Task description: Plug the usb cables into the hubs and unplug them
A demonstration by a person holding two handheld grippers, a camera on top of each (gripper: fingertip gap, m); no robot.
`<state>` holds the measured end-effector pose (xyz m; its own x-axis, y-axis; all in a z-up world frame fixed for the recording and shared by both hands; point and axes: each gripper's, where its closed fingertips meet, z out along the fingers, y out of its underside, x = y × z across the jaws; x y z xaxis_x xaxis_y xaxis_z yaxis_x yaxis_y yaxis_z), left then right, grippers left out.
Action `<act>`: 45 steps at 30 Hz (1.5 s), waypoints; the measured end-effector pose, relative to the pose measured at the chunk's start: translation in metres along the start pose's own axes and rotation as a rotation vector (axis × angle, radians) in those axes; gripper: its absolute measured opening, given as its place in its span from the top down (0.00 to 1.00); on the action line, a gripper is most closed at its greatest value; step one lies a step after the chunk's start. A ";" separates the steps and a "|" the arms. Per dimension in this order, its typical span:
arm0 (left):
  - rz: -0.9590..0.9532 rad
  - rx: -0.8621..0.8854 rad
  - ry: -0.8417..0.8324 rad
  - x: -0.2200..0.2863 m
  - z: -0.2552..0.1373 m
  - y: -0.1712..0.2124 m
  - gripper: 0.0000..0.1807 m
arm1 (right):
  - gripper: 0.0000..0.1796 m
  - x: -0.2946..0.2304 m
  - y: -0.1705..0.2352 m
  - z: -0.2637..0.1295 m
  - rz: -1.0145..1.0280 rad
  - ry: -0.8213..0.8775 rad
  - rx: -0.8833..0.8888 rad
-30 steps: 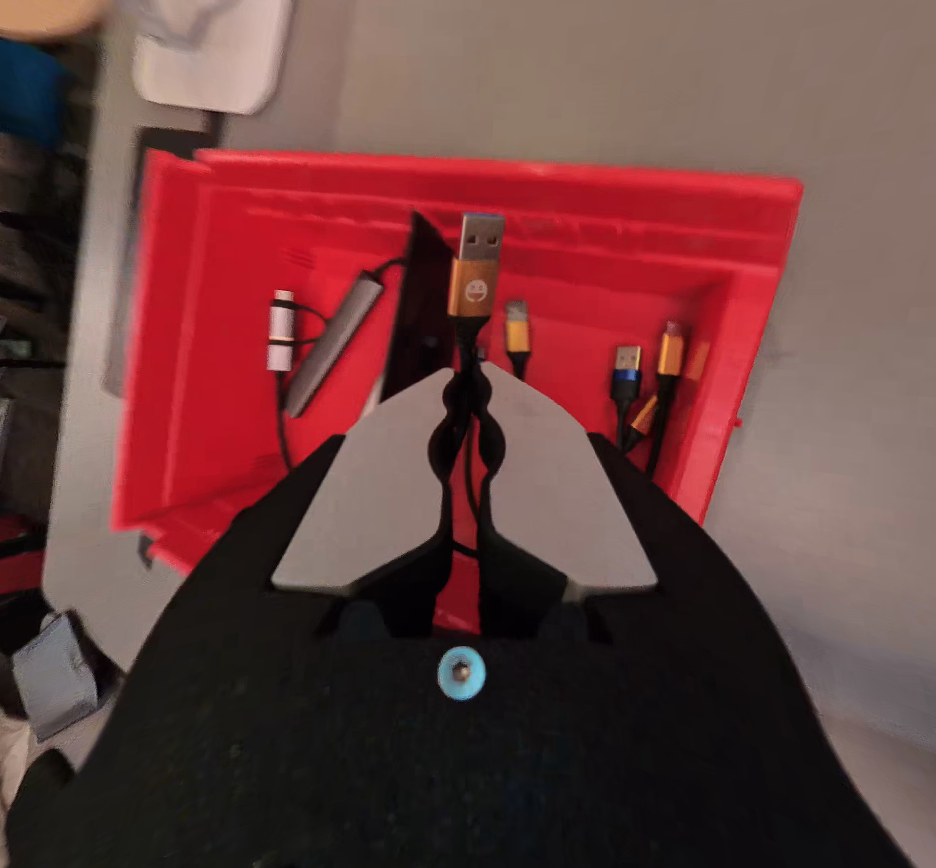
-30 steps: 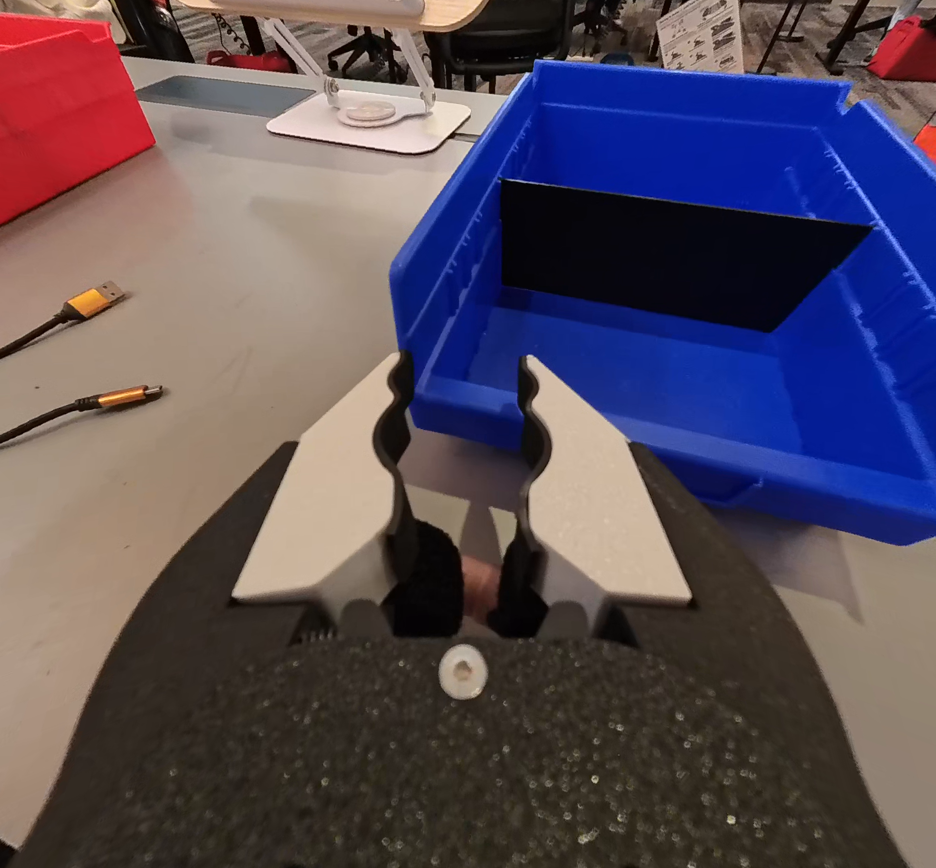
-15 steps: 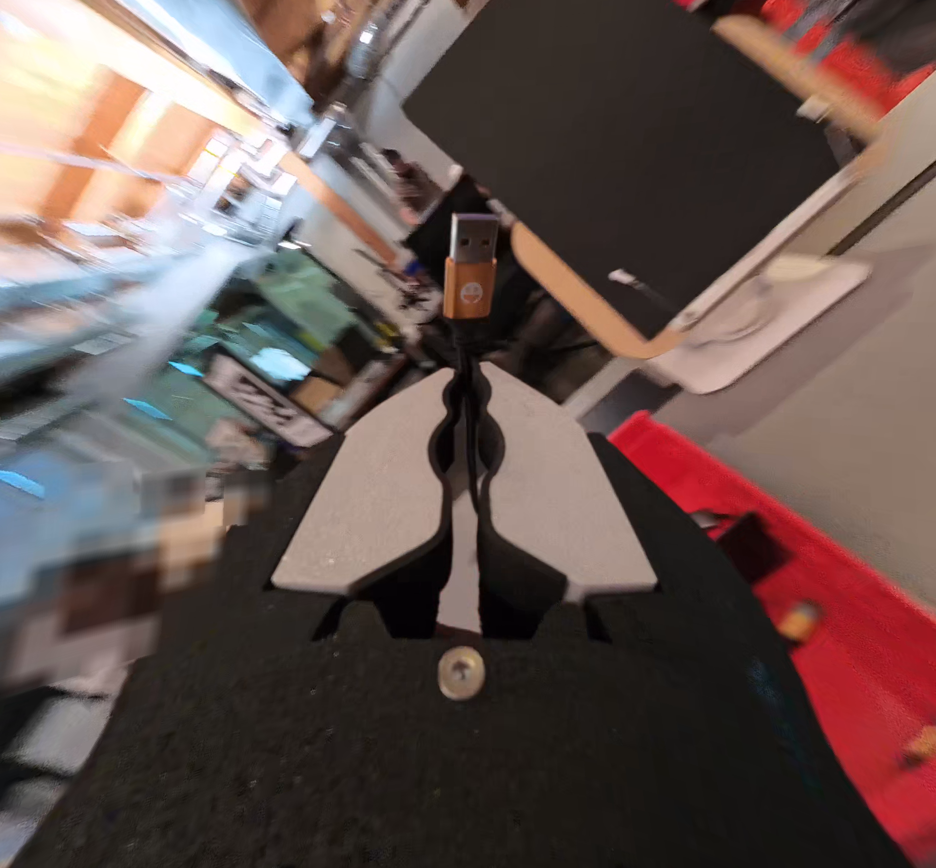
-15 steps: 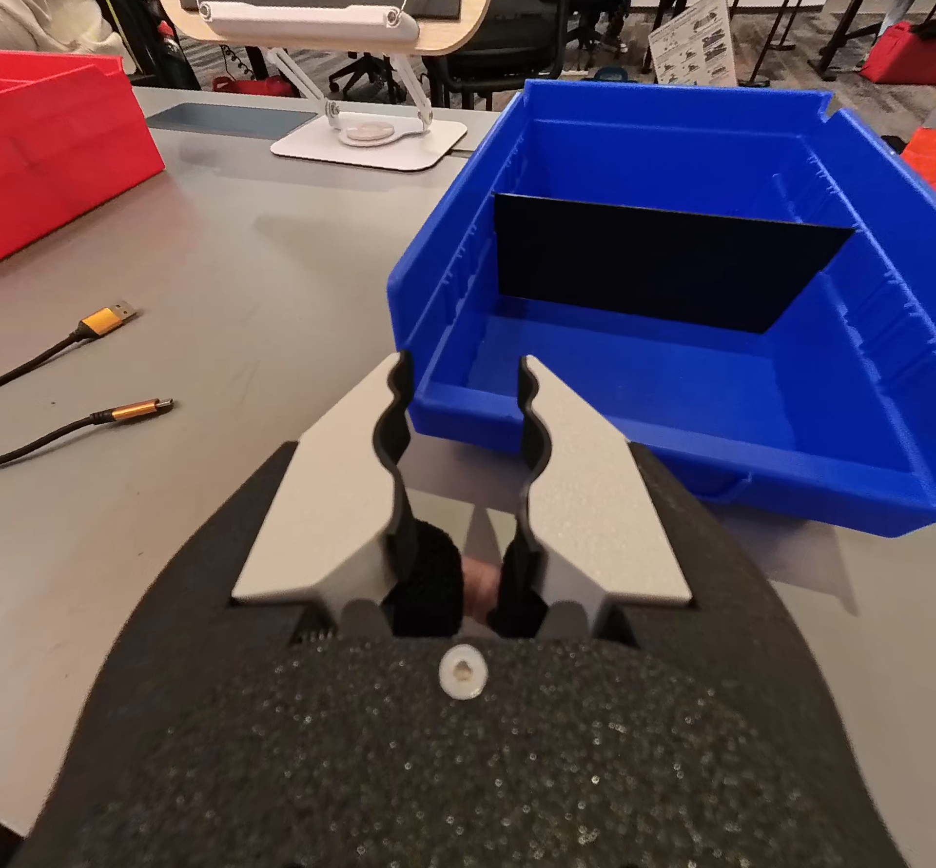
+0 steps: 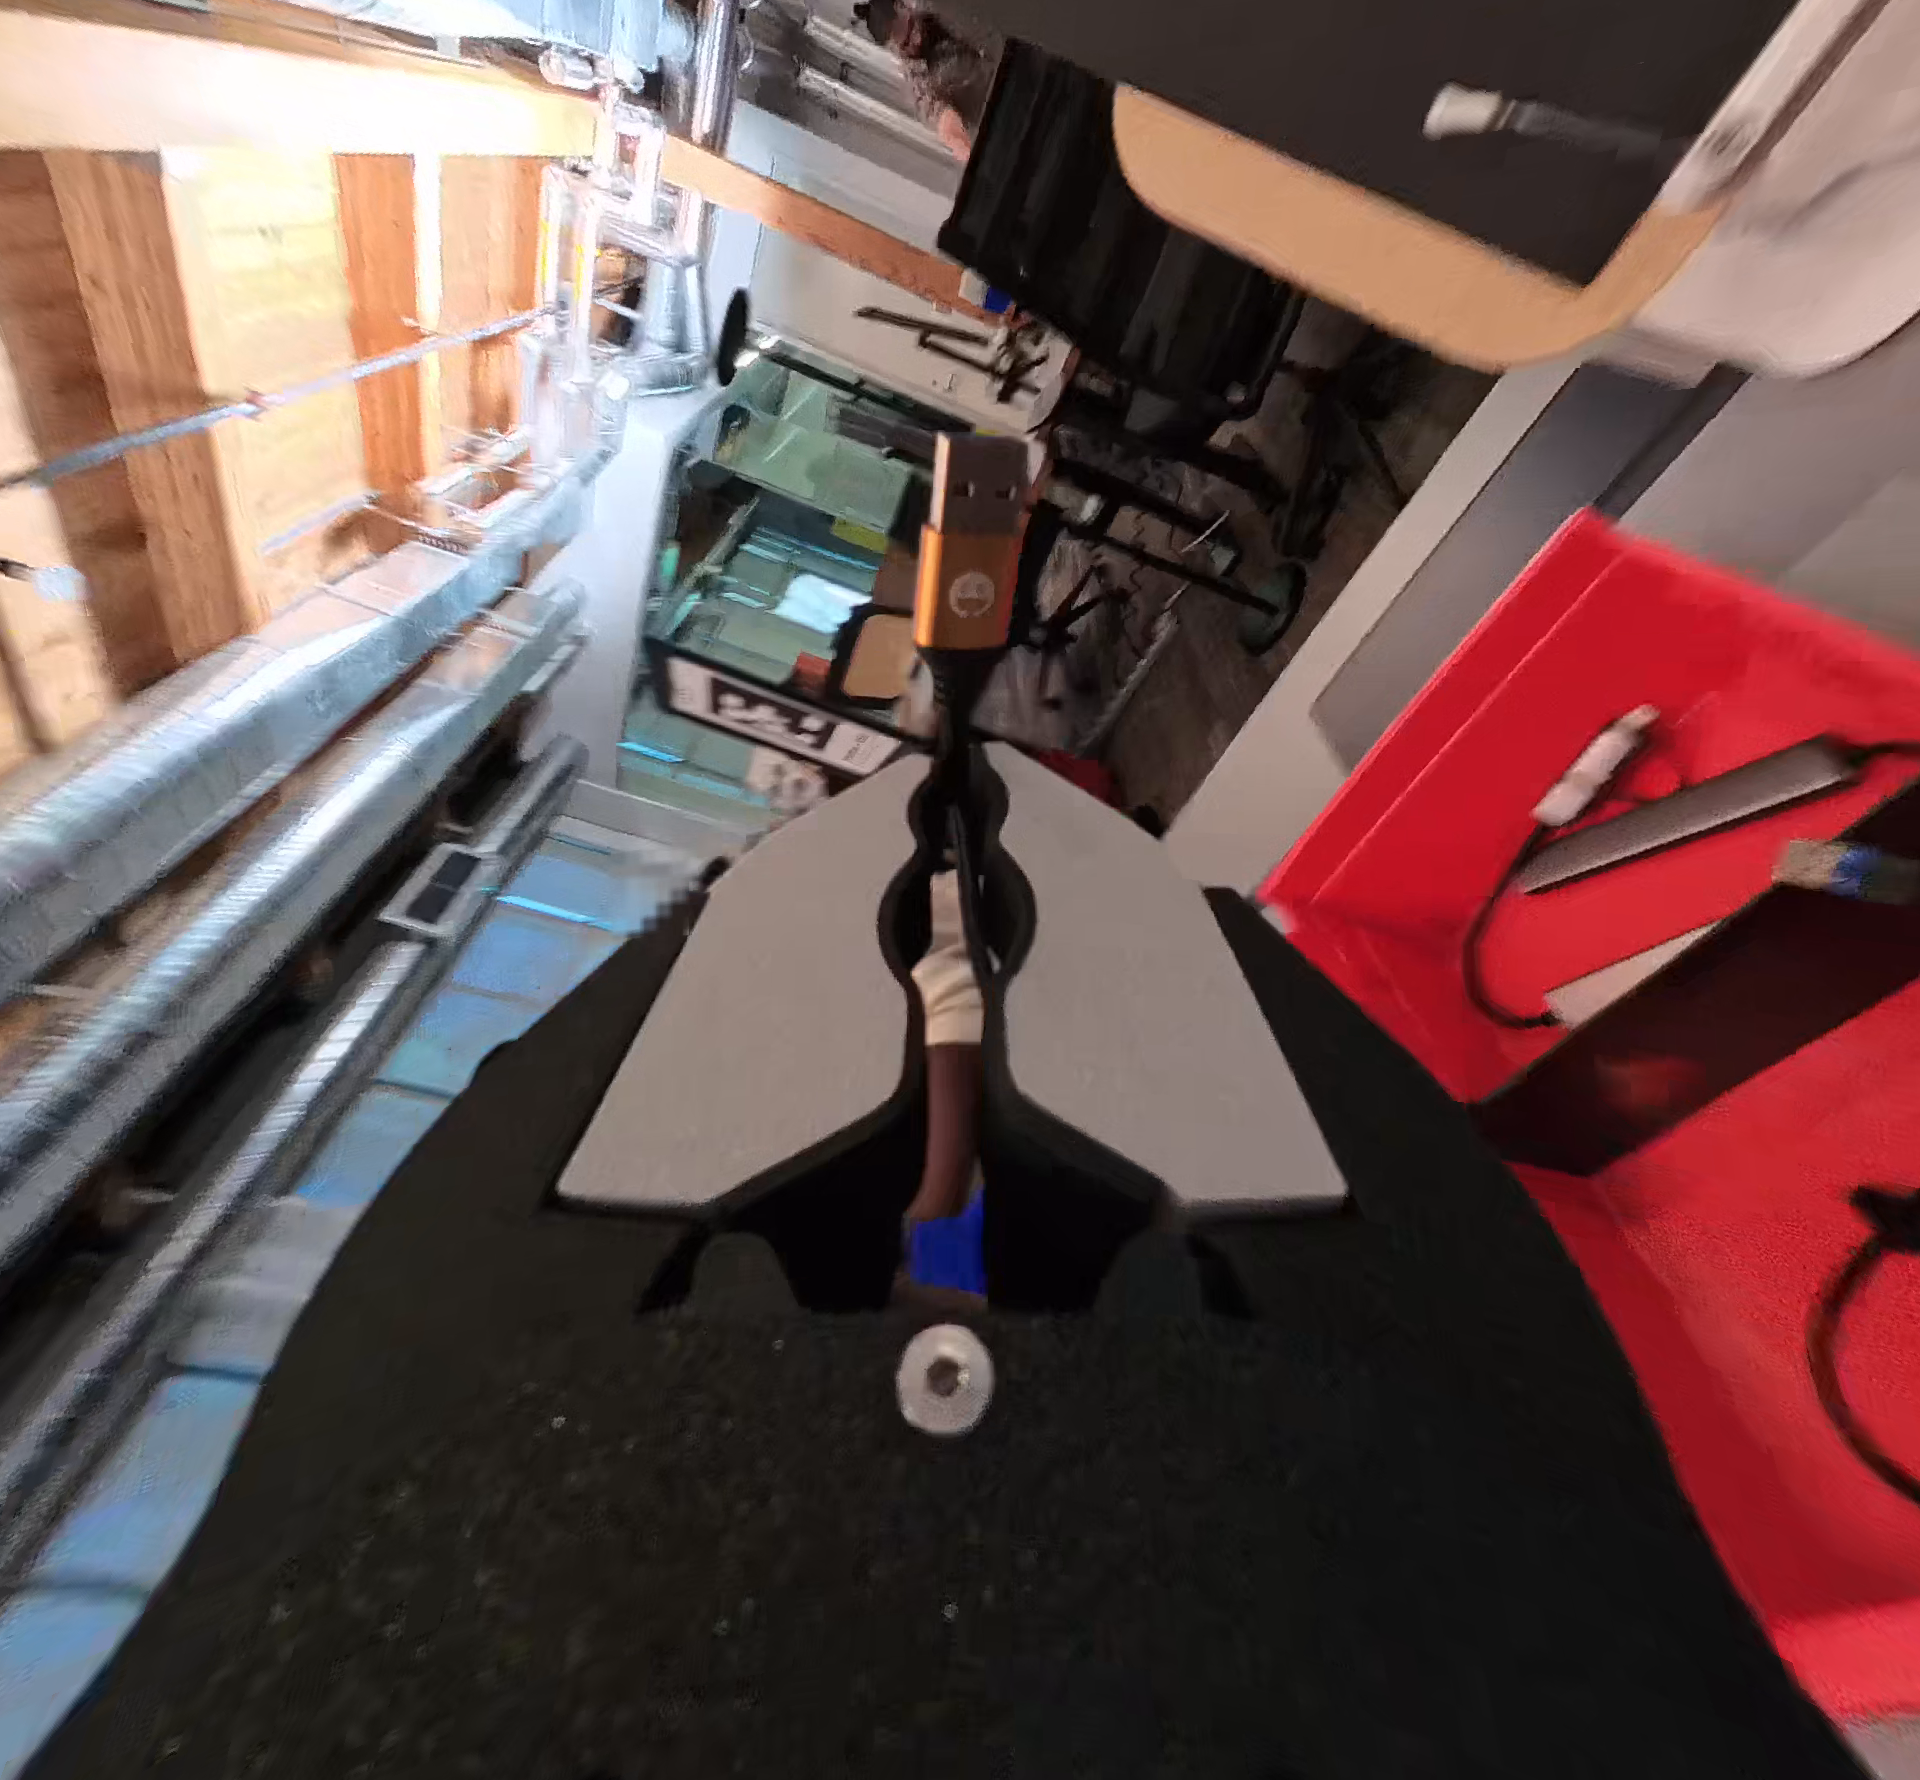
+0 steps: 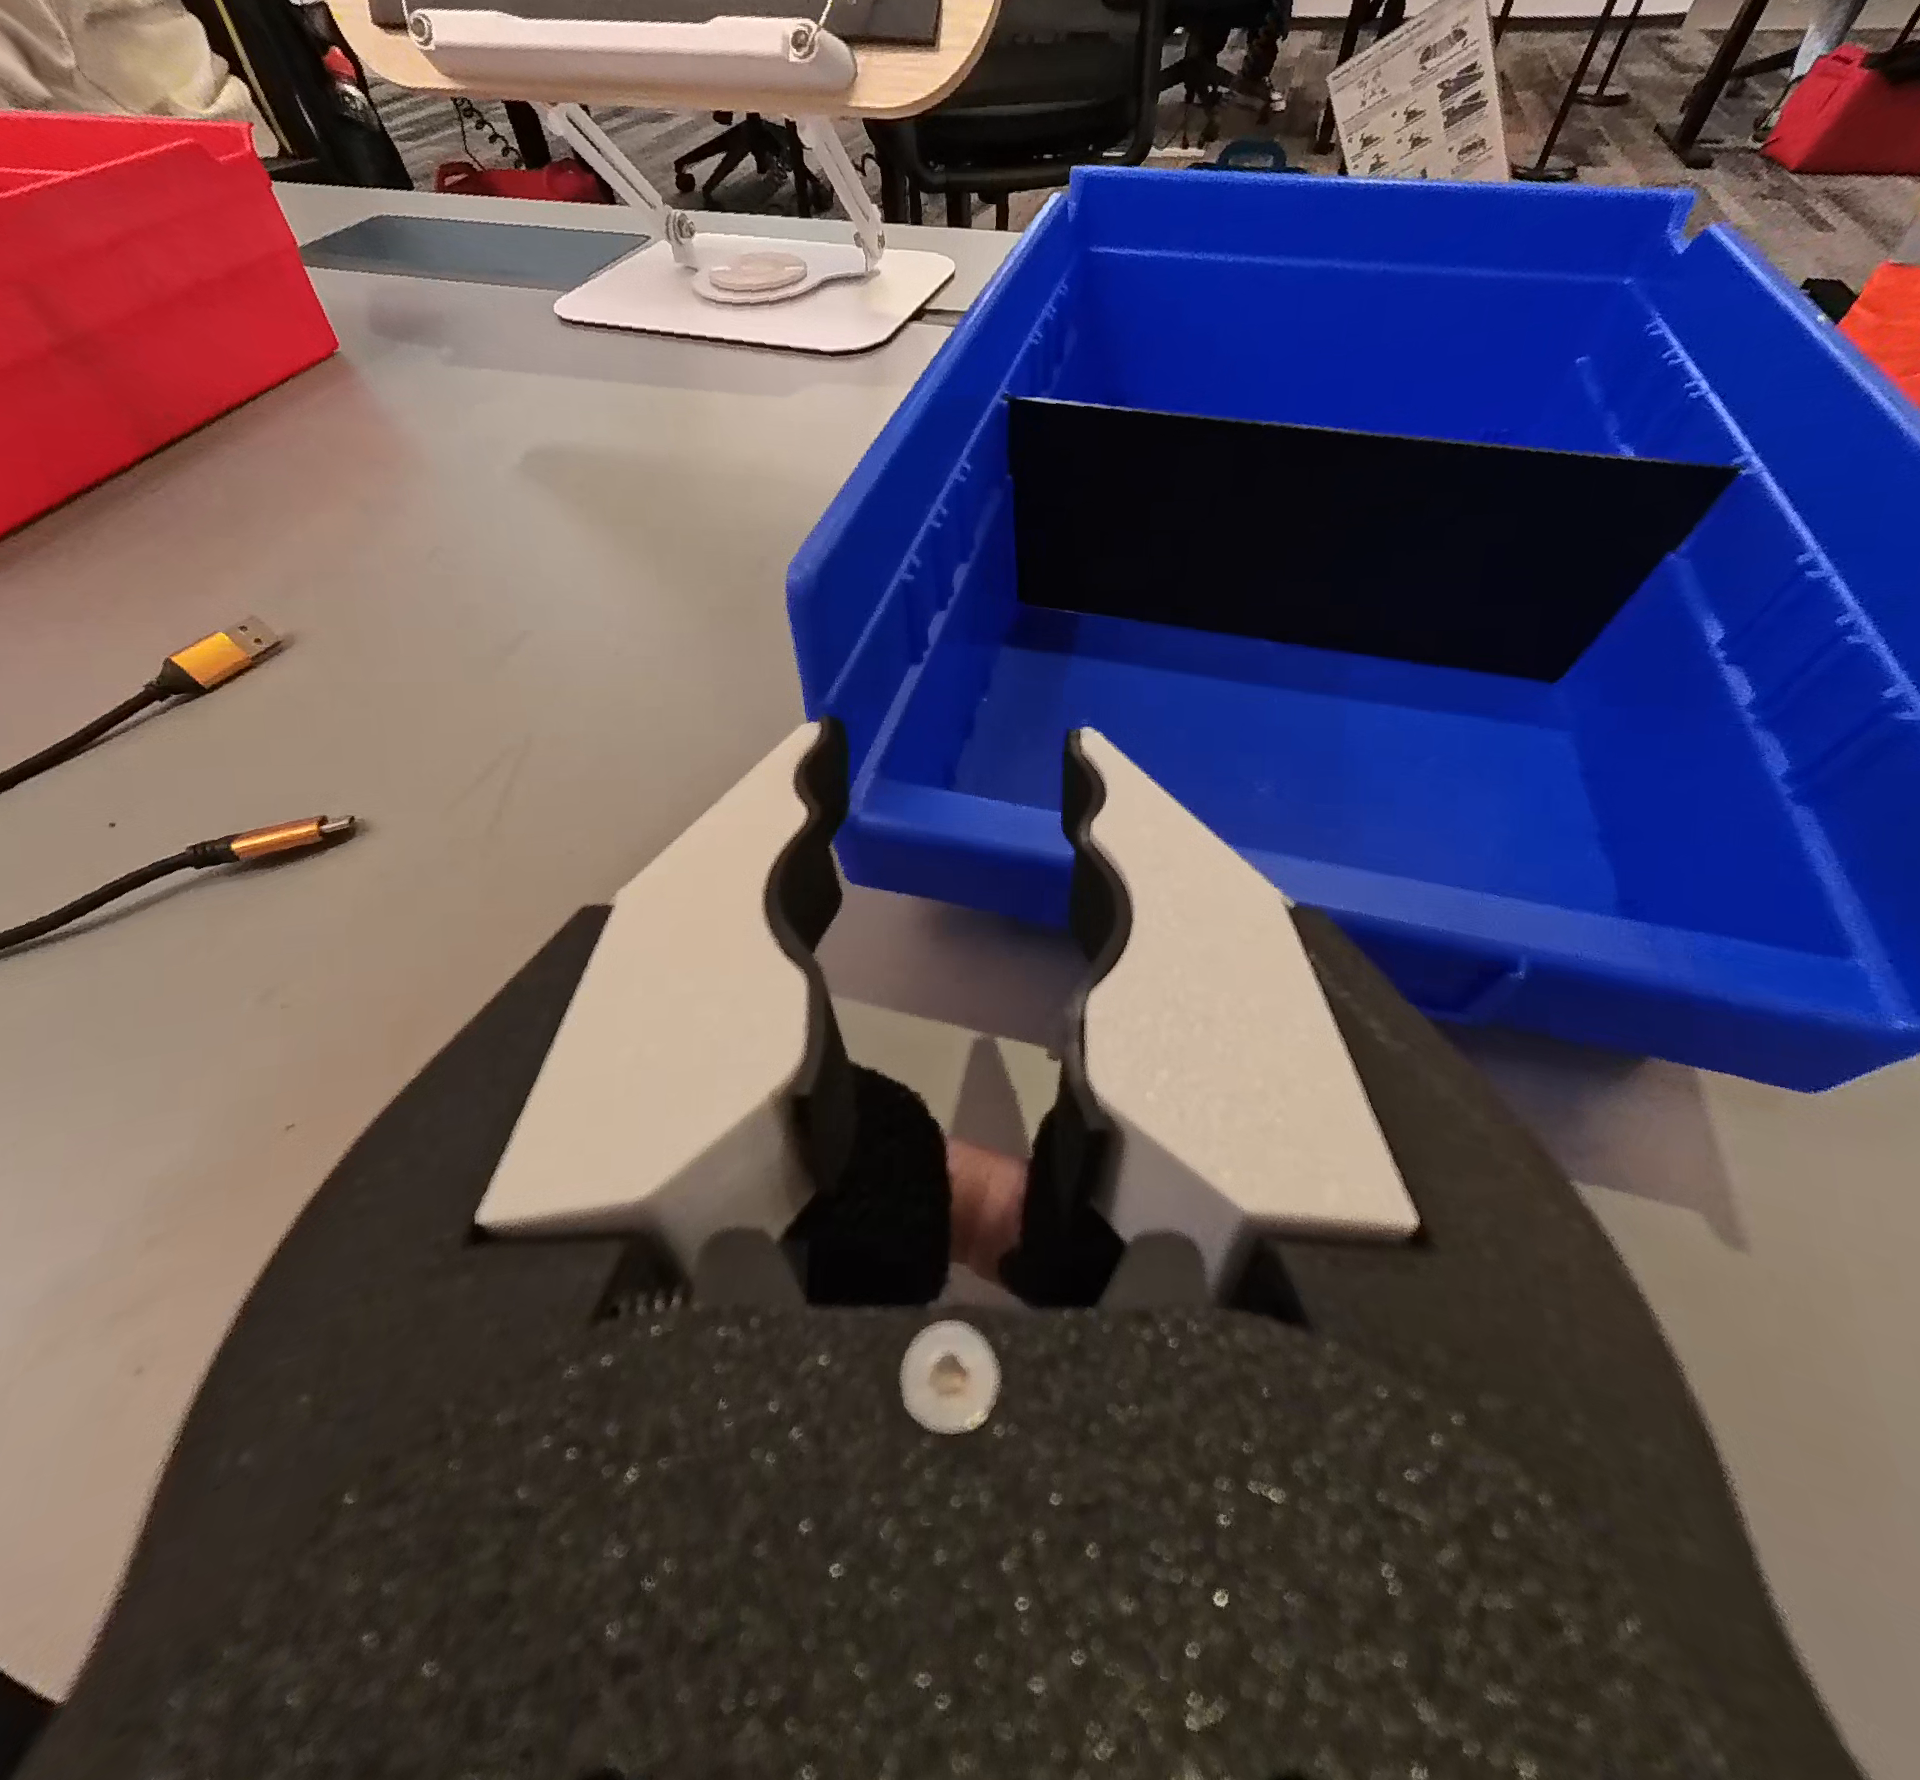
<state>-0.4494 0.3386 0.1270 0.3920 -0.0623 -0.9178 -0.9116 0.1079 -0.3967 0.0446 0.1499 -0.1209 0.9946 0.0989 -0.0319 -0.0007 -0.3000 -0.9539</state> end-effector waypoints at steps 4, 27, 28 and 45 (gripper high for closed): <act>-0.377 0.147 0.237 0.015 -0.040 -0.052 0.98 | 0.78 -0.002 0.002 0.003 -0.003 -0.007 -0.011; -1.105 -0.294 1.011 0.344 -0.087 -0.068 0.98 | 0.77 -0.005 0.005 0.001 -0.001 -0.027 -0.020; -1.103 -0.300 1.010 0.346 -0.089 -0.067 0.98 | 0.77 -0.006 0.005 0.002 -0.001 -0.030 -0.023; -0.802 0.206 0.916 0.177 -0.031 -0.064 0.88 | 0.77 -0.001 0.003 0.001 0.009 -0.019 -0.011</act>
<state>-0.3255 0.2900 -0.0101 0.5244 -0.8458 -0.0983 -0.3842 -0.1320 -0.9138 0.0433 0.1497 -0.1240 0.9925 0.1137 -0.0458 -0.0081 -0.3116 -0.9502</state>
